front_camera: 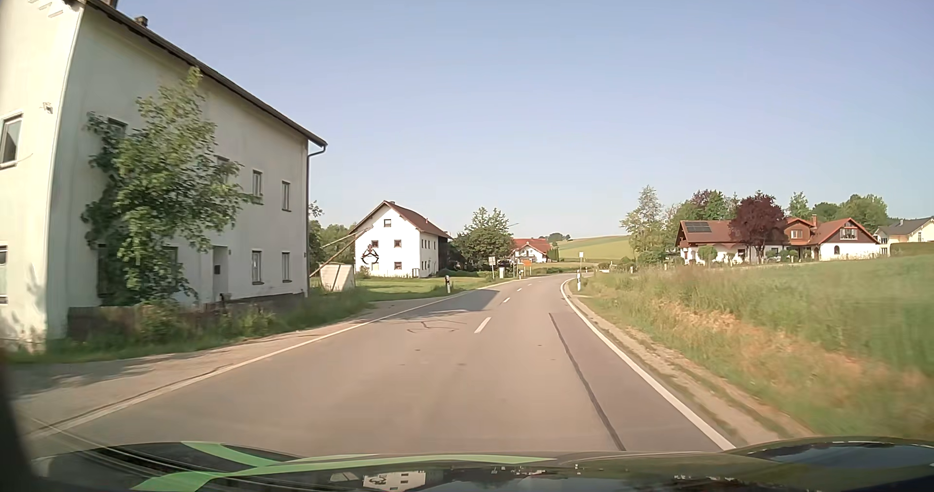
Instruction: Follow the waypoints while adhering to traffic rules and regulations
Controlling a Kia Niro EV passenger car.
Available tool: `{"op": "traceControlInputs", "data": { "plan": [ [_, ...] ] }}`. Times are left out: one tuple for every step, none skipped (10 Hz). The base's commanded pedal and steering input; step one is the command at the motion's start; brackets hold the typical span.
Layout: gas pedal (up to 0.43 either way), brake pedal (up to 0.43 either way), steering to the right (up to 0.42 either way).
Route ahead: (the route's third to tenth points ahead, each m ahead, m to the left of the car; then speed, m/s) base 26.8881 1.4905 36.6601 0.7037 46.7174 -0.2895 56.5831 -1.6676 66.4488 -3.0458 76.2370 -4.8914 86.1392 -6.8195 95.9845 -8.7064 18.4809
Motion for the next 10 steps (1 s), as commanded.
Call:
{"op": "traceControlInputs", "data": {
  "plan": [
    [0.098,0.0,0.017],
    [0.11,0.0,0.017],
    [0.11,0.0,0.017],
    [0.087,0.0,0.017],
    [0.059,0.0,0.017],
    [0.008,0.0,0.017],
    [0.0,0.0,0.016],
    [0.0,0.0,0.013],
    [0.0,0.0,0.01],
    [0.0,0.0,0.009]
  ]
}}
